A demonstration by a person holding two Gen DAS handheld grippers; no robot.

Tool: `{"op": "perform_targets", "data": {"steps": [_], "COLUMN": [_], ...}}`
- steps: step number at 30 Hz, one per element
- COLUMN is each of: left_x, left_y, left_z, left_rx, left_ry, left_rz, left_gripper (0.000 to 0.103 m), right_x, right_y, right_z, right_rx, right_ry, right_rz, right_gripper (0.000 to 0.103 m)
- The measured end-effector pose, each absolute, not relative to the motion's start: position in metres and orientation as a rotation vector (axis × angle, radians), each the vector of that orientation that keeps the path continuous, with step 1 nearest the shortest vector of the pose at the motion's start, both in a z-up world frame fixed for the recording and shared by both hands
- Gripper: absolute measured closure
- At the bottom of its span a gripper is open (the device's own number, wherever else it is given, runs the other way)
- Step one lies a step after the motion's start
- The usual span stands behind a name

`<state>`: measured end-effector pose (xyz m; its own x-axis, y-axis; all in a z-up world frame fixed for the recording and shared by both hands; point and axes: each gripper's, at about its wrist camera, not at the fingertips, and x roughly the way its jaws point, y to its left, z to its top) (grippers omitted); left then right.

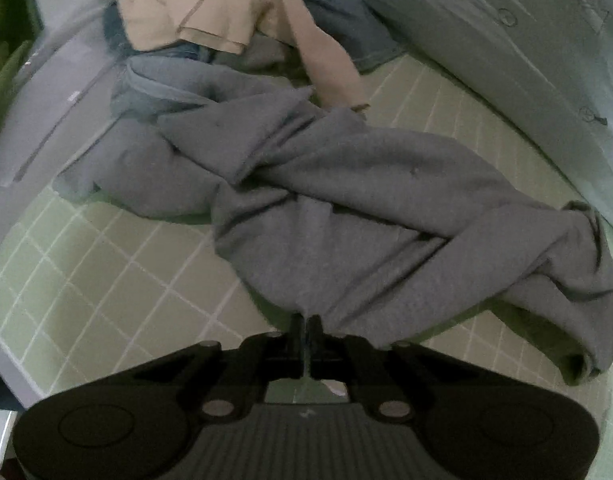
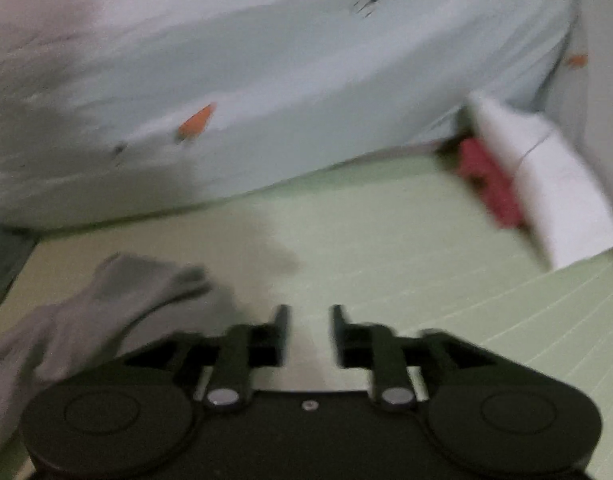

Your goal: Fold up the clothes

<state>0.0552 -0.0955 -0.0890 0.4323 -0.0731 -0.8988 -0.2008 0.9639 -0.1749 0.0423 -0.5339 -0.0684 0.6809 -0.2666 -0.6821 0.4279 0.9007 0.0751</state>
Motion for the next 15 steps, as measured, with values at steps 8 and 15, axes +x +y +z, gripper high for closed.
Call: {"op": "perform_targets", "data": {"steps": [8, 15], "left_x": [0.081, 0.113], "left_y": [-0.073, -0.064], "left_z": [-0.092, -0.121], "left_rx": [-0.36, -0.403], "left_ry": [1.115, 1.228], "left_rz": [0.186, 0.266], "left_gripper": [0.044, 0.039], "right_x": [0.115, 0.219], "right_y": [-0.473, -0.454], "right_z": [-0.062, -0.094], "right_rx": [0.131, 0.158], "right_ry": [0.736, 0.897], "right_rz": [-0.214, -0.166], "right_gripper": [0.02, 0.019]}}
